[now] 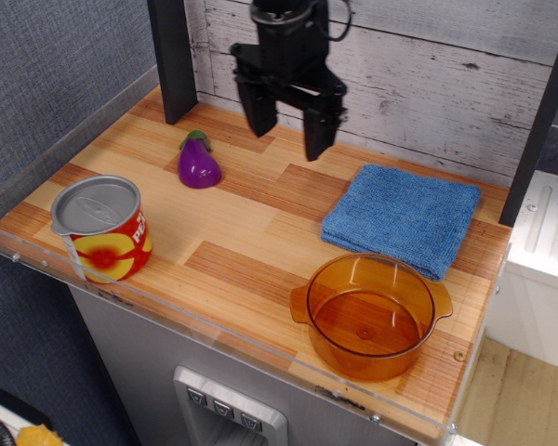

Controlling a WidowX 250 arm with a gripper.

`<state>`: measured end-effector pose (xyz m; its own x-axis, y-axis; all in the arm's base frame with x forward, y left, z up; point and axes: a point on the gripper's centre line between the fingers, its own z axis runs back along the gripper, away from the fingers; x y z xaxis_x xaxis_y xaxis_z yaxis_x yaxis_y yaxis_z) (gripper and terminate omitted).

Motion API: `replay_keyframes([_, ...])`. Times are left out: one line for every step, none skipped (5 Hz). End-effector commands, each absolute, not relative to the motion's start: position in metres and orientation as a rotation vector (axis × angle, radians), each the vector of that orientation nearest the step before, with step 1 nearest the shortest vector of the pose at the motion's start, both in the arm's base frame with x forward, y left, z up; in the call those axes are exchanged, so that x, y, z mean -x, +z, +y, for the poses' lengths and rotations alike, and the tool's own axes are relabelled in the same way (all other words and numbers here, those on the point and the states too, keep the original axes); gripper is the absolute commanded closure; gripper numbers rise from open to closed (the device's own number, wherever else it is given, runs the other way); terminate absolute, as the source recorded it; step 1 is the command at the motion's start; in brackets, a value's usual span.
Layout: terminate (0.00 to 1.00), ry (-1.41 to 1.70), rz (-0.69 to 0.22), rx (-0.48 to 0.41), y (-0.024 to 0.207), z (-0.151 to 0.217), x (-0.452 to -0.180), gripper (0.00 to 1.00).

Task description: PACK UPTHE BLUE TOWEL AND ANOTHER SIDE OF THE TABLE

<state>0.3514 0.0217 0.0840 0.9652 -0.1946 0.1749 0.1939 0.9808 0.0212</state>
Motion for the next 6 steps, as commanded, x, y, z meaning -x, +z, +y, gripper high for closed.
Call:
replay_keyframes([0.00,-0.228,-0.235,-0.010,0.084,-0.010,-0.365,1.00])
replay_keyframes([0.00,-0.226,-0.244,0.027,0.076,-0.028,-0.369,1.00])
replay_keyframes([0.00,-0.256,-0.236,0.062,0.060,-0.044,-0.376,1.00])
replay_keyframes([0.00,-0.284,-0.236,0.068,0.045,-0.056,-0.381,1.00])
replay_keyframes([0.00,-0.290,-0.241,0.087,0.037,-0.064,-0.384,1.00])
replay_keyframes([0.00,-0.302,-0.251,0.080,0.029,-0.063,-0.385,1.00])
